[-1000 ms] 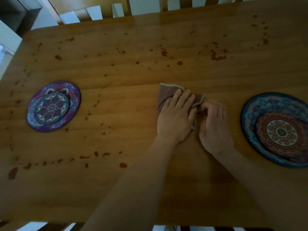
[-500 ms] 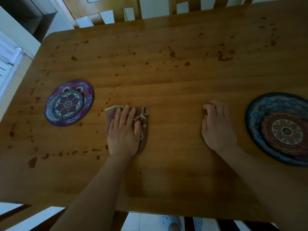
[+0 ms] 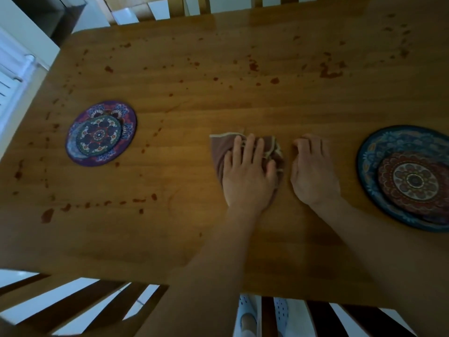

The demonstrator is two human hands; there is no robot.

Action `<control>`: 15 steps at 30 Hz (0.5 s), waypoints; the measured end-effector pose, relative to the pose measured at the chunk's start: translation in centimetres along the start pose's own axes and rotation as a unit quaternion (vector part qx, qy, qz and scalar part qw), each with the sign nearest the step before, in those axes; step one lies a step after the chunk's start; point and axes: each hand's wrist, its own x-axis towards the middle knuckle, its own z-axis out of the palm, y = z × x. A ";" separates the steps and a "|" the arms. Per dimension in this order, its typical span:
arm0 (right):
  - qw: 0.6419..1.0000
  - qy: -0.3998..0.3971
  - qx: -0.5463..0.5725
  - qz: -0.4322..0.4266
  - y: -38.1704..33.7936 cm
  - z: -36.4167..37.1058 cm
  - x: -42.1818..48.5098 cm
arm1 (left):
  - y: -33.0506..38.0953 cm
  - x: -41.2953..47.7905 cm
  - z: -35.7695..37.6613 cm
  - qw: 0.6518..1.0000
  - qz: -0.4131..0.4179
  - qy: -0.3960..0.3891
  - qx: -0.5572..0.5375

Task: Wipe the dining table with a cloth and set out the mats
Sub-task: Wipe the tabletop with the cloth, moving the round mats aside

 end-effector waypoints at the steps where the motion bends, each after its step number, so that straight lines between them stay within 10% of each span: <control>1: 1.000 -0.005 -0.005 -0.001 0.0 0.0 0.0 | 0.4 -1.1 0.1 1.000 0.012 -0.003 -0.005; 7: 1.000 -0.010 0.003 0.006 0.1 0.1 -0.2 | -2.3 -8.5 -1.3 0.994 0.098 -0.046 -0.011; 15: 1.000 -0.019 0.021 0.013 -0.1 0.1 -0.1 | -10.7 -8.8 -3.8 0.978 -0.203 -0.006 0.044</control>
